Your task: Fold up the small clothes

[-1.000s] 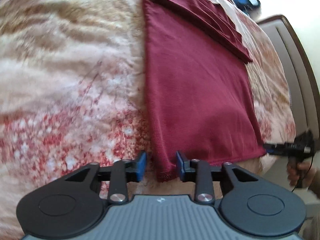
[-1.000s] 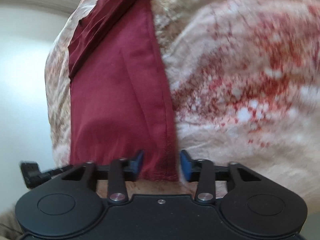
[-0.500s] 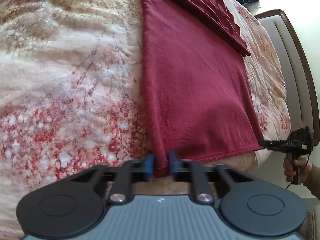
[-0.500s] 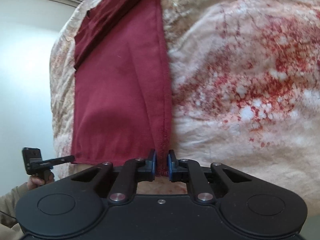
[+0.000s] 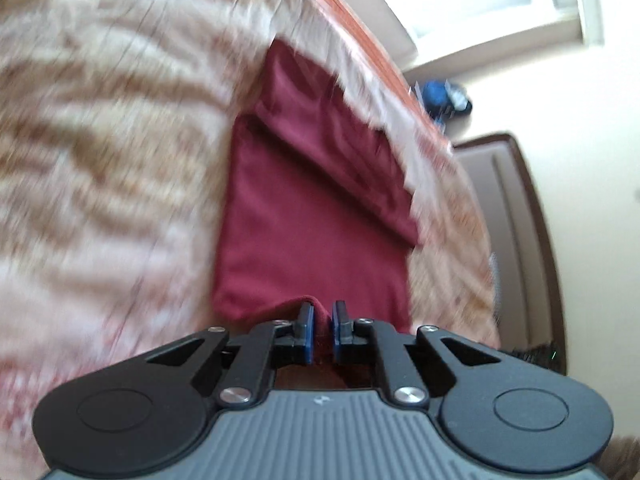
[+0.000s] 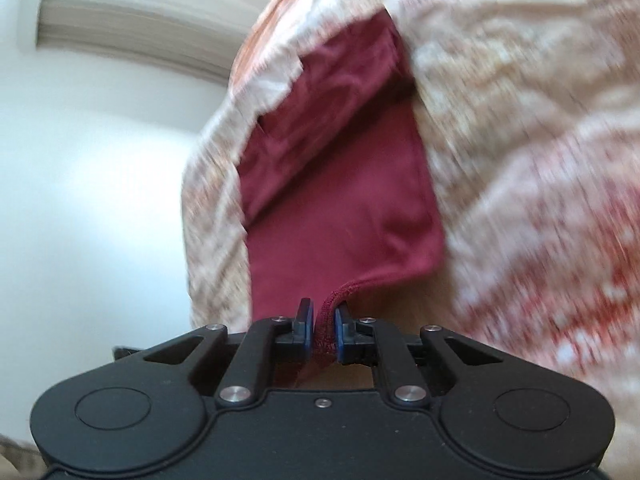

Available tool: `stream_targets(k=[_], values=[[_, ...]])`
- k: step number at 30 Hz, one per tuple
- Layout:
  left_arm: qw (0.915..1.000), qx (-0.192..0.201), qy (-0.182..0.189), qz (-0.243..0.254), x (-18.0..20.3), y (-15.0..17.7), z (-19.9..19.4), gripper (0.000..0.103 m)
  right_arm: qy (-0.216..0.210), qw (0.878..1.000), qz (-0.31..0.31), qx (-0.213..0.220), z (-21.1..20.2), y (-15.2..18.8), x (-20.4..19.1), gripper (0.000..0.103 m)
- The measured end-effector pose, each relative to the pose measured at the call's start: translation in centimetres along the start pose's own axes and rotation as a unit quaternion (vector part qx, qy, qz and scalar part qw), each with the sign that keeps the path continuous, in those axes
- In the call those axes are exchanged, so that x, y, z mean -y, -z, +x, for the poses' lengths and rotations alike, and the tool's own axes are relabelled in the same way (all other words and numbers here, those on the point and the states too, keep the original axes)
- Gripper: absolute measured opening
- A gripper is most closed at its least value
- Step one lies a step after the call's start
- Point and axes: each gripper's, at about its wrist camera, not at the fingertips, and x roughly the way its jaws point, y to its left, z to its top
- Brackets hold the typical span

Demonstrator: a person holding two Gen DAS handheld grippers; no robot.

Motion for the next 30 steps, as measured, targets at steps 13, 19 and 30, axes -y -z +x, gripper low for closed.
stream_targets(k=[13, 19, 30], values=[[0.9957, 0.092, -0.004, -0.004, 3.2, -14.0, 5.4, 0.009, -0.031, 0.997, 0.017, 0.069, 3.7, -13.6, -2.0, 0.012], [0.9862, -0.018, -0.128, 0.103, 4.0, -13.0, 9.8, 0.011, 0.052, 0.998, 0.004, 0.024, 7.6, -15.8, -0.5, 0.021], [0.9598, -0.102, -0.155, 0.211, 4.9, -12.5, 16.8, 0.033, 0.137, 0.976, -0.162, 0.042, 4.3, -16.2, 0.2, 0.073]])
